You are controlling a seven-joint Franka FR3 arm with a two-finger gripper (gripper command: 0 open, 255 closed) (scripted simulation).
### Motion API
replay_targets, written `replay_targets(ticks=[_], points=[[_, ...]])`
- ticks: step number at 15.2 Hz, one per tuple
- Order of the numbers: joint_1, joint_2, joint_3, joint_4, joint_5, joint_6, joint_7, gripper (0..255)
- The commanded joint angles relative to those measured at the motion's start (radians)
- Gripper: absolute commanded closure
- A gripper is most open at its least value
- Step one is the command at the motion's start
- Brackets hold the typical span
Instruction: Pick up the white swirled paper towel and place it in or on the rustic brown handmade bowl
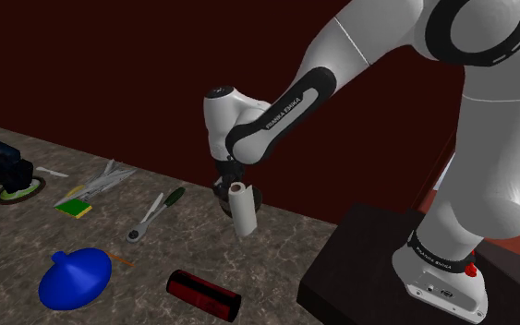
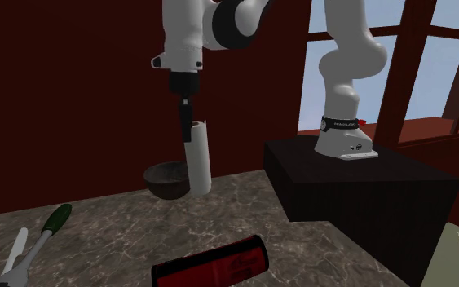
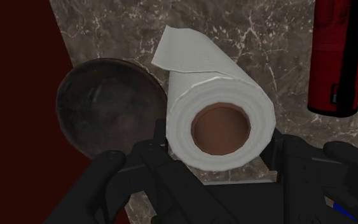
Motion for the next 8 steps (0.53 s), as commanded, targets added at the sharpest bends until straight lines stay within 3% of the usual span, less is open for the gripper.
replay_targets(ticks=[1, 8], points=[[-0.002, -0.017, 0.004, 0.008, 0.010, -0.024, -0.007, 255], [-0.009, -0.074, 0.014, 0.034, 0.040, -0.104, -0.031, 255]])
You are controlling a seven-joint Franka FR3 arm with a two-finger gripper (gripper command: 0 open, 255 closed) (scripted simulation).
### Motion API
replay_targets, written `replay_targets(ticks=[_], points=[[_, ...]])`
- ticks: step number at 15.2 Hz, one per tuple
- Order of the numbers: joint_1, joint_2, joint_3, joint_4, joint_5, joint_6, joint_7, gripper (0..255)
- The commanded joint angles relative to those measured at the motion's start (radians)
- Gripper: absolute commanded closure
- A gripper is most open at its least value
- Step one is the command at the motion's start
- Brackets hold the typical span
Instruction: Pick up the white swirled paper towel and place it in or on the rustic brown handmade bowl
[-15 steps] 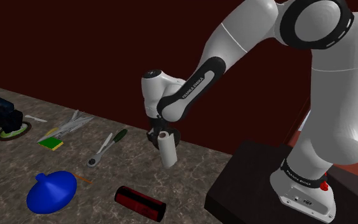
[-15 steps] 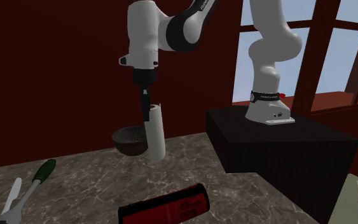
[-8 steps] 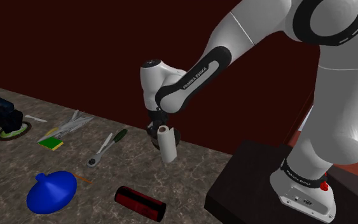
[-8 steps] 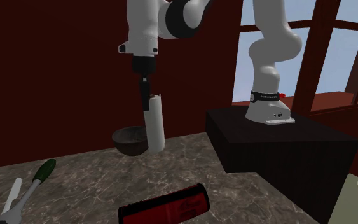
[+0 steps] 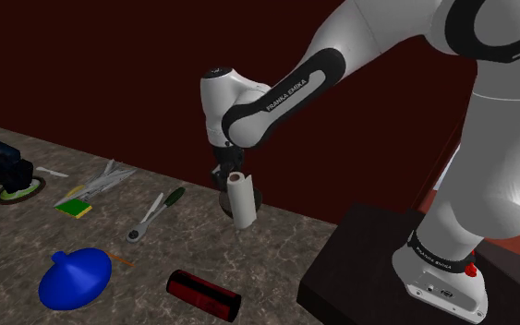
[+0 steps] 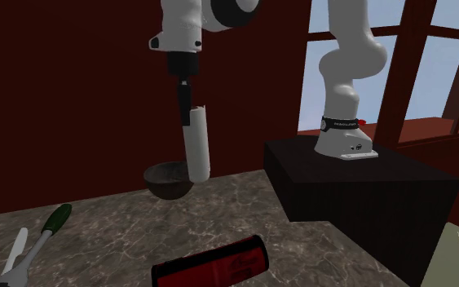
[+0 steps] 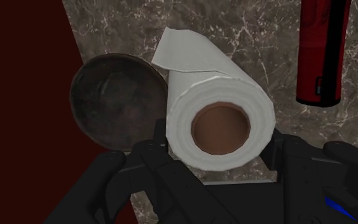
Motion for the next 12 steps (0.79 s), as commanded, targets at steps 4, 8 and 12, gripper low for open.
replay_targets(ticks=[4, 8, 12], points=[[-0.003, -0.036, 0.005, 0.024, 0.019, -0.058, -0.015, 255], [-0.005, -0.062, 0.008, 0.048, 0.032, -0.106, -0.026, 255], [-0.037, -0.053, -0.014, 0.117, 0.039, -0.162, -0.089, 255]])
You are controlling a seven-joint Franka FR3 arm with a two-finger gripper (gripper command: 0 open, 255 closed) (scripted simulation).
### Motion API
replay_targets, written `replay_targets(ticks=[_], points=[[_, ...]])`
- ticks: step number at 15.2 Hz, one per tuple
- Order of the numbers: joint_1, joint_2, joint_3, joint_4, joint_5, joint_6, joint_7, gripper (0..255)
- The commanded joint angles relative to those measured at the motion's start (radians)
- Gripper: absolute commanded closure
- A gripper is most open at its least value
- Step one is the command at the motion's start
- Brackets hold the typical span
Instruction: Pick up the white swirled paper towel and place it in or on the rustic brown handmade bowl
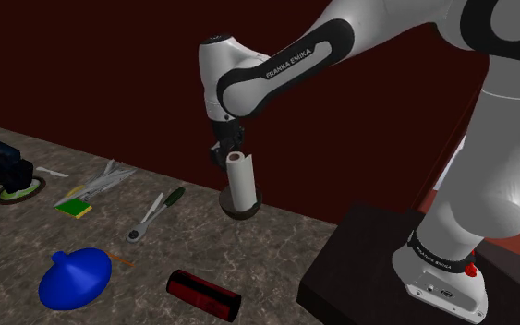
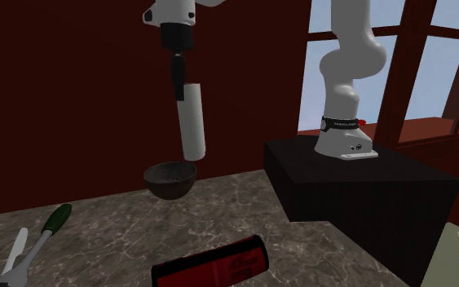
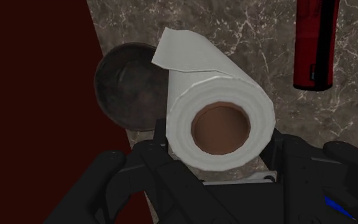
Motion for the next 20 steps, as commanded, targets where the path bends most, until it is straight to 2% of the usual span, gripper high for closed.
replay_targets(ticks=[1, 10, 20], points=[[-0.019, 0.013, -0.014, 0.054, 0.002, -0.039, -0.039, 255], [-0.097, 0.113, -0.071, 0.336, 0.004, -0.212, -0.198, 255], [-0.097, 0.145, -0.075, 0.244, -0.008, -0.090, -0.185, 255]])
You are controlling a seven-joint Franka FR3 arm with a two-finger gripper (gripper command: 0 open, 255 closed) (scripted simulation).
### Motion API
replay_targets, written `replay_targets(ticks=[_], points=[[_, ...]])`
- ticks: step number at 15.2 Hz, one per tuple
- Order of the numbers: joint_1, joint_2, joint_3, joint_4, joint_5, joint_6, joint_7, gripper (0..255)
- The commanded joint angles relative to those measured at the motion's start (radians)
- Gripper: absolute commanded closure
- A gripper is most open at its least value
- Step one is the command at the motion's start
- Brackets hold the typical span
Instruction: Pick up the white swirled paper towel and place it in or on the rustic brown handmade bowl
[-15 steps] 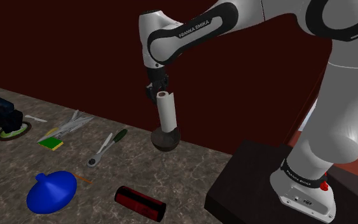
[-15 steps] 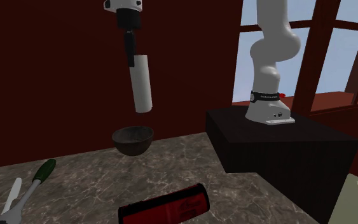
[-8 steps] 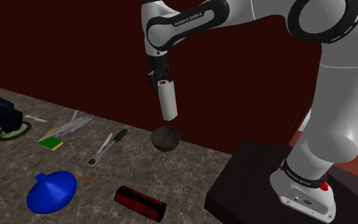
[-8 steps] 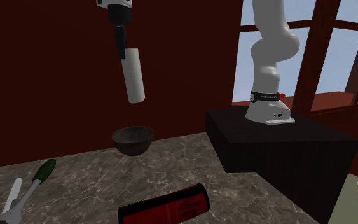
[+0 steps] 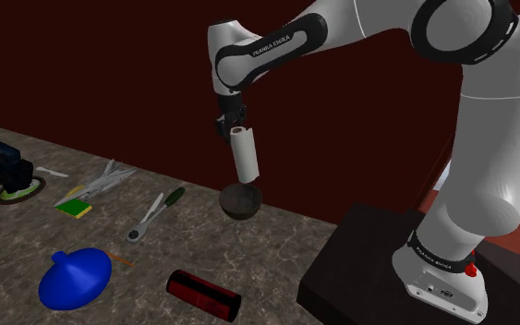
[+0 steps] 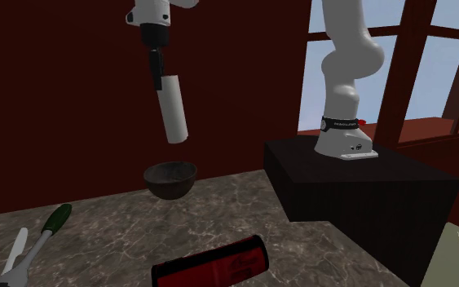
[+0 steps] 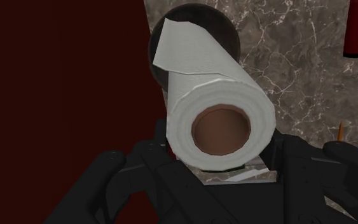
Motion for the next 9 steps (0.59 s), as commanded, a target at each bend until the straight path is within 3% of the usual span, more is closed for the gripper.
replay_targets(ticks=[1, 9], points=[[0.000, 0.008, -0.001, -0.015, -0.003, 0.023, 0.003, 255], [0.002, 0.049, -0.006, -0.068, -0.018, 0.115, 0.016, 255]])
